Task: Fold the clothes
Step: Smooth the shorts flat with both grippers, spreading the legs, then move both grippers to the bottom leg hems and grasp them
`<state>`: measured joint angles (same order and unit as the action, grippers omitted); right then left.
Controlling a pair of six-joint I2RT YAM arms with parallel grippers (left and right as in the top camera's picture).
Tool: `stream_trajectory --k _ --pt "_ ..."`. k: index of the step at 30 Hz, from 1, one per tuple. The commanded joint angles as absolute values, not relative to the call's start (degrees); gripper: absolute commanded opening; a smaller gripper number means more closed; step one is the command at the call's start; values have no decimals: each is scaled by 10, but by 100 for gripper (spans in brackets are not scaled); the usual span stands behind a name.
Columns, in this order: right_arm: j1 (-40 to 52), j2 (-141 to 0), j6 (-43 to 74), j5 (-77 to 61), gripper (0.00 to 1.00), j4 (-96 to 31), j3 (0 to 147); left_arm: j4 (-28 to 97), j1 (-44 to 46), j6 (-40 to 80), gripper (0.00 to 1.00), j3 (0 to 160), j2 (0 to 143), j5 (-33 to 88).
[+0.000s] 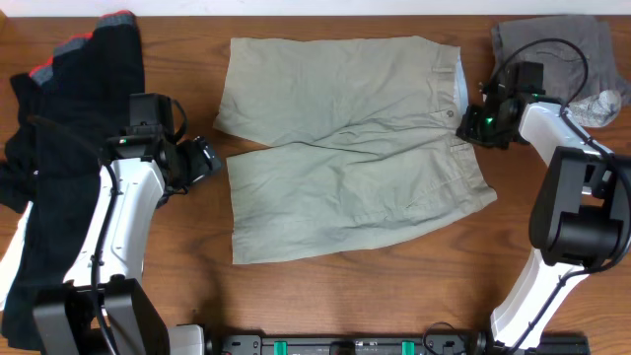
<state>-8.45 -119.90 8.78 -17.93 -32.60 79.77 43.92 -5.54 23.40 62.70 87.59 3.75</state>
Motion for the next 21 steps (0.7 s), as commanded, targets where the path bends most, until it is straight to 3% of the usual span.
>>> stream_trajectory --k 1,4,9,15,21 --pt "-86 -1141 67 -174 40 -343 808 446 -58 189 98 657 861 40" --pt "-85 -1068 68 -174 69 -385 816 467 -58 189 98 675 835 41" --pt "-85 -946 59 -170 93 -479 816 553 -57 207 98 678 775 102" --pt "-69 -849 81 -87 94 -636 815 669 -25 220 98 677 725 101" --pt "-42 -838 135 -18 91 -721 790 717 31 312 98 617 720 23"
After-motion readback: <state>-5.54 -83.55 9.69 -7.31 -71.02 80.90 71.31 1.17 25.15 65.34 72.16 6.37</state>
